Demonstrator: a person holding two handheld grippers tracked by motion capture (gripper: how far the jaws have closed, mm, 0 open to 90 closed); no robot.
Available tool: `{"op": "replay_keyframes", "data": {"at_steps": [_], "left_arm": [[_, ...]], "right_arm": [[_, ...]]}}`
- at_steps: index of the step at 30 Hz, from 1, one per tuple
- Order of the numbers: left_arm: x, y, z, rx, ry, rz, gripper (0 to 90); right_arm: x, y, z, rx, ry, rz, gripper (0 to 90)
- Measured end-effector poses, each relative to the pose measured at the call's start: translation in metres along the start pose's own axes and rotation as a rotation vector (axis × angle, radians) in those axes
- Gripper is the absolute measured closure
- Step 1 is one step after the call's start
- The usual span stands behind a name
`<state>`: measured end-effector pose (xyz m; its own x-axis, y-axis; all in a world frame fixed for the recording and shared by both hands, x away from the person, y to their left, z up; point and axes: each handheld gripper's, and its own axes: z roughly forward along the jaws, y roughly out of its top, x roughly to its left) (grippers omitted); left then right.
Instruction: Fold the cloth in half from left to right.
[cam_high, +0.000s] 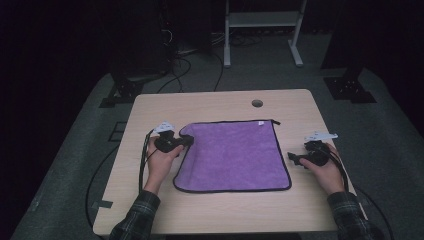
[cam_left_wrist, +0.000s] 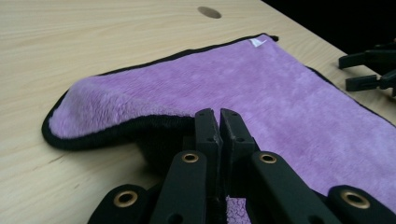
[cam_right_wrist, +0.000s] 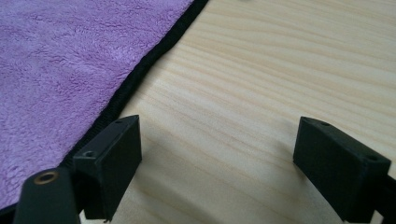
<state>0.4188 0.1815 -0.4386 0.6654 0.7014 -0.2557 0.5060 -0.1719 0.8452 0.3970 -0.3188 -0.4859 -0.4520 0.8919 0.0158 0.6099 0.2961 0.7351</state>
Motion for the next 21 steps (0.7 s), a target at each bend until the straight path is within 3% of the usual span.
{"op": "replay_keyframes", "data": {"at_steps": [21], "left_arm": [[-0.029,0.019,0.036,0.013,-0.076,0.037,86.5]], "right_arm": [[0.000,0.000,0.000,0.000,0.000,0.000,14.3]]}}
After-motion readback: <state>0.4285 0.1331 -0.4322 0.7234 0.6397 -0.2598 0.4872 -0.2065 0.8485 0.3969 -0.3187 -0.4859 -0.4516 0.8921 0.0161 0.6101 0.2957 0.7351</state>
